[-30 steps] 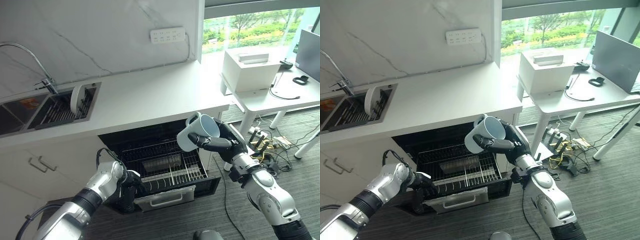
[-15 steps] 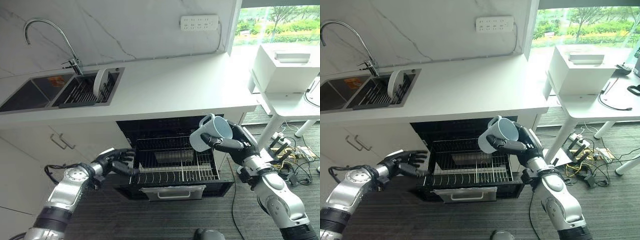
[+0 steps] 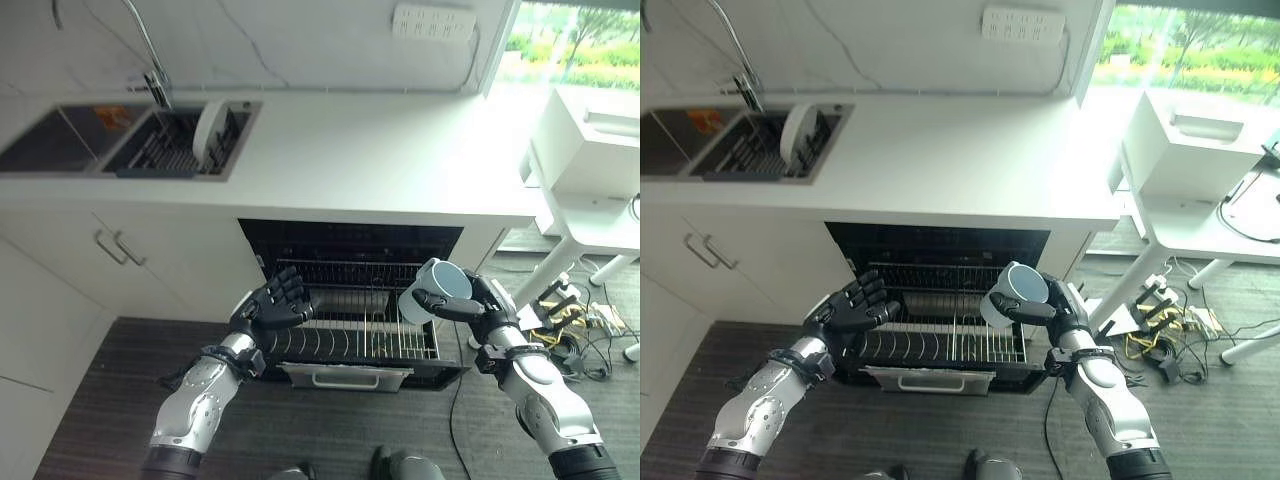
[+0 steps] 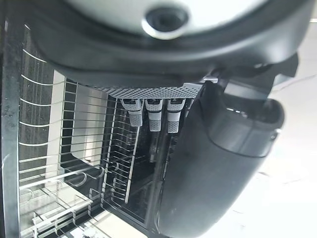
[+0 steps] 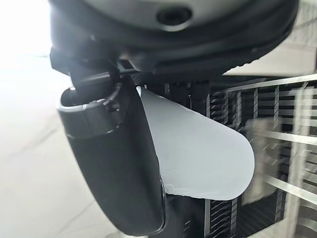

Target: Place the dishes in the dishwasher.

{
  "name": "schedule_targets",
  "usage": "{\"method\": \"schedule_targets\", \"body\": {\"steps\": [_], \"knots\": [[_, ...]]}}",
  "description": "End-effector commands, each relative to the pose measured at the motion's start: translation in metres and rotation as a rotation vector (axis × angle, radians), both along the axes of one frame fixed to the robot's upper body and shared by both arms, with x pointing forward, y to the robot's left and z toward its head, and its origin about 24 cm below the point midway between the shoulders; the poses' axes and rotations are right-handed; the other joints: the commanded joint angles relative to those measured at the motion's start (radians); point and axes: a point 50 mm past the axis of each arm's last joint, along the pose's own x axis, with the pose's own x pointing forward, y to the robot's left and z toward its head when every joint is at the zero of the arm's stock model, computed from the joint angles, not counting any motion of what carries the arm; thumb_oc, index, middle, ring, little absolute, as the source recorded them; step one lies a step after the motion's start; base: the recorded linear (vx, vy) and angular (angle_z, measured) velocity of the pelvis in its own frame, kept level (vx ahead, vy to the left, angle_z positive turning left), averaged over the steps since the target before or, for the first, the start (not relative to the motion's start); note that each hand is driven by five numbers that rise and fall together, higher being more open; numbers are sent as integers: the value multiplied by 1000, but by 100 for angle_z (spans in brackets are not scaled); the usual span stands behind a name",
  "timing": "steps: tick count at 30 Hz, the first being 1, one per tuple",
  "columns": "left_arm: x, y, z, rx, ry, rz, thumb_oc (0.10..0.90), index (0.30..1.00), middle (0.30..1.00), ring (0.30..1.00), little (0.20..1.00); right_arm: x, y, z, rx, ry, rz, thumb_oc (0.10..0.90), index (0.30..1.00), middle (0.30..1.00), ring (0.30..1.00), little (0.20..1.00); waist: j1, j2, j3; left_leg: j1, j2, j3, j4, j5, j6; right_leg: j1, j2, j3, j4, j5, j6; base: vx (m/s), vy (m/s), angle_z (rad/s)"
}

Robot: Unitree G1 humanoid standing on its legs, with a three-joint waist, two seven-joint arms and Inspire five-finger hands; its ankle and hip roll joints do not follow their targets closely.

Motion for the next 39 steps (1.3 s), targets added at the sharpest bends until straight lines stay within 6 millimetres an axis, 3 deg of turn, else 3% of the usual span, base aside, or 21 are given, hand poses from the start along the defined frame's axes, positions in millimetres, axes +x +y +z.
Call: {"method": "schedule_targets", "body": {"steps": [1, 6, 21, 28, 39], "knots": [[21, 2, 69, -21, -307, -13, 800, 900, 900, 900, 900, 29, 12, 76, -49, -368, -5, 400, 300, 300, 300, 300, 17, -3, 21, 1, 48, -62, -18, -57, -20, 94, -47, 98, -120, -15, 170, -225, -75, 4], [26, 1, 85, 6, -367, -35, 800, 900, 900, 900, 900, 42, 7, 80, -148, -355, -37, 400, 300, 300, 300, 300, 30, -3, 61, -12, 51, -71, -18, -48, -21, 87, -58, 80, -120, -4, 174, -102, -50, 6], [21, -4, 85, 9, -362, -89, 800, 900, 900, 900, 900, 60, -29, 84, -342, -213, -79, 400, 300, 300, 300, 300, 71, -4, 23, 18, 59, -83, -18, -51, -37, 135, -71, 33, -120, -24, 178, 30, -7, 2], [18, -6, 80, 5, -341, -130, 800, 900, 900, 900, 900, 67, -42, 63, -390, -66, -87, 400, 300, 300, 300, 300, 100, 2, 13, 23, 54, -96, -18, -50, -40, 152, -77, 16, -120, -31, 178, 37, -3, 4], [17, -8, 85, 20, -358, -188, 800, 900, 900, 900, 900, 69, -63, 40, -298, 109, -86, 400, 300, 300, 300, 300, 126, 26, 27, 19, 38, -114, -18, -47, -46, 159, -96, -9, -120, -30, 181, 18, 4, 7]]}}
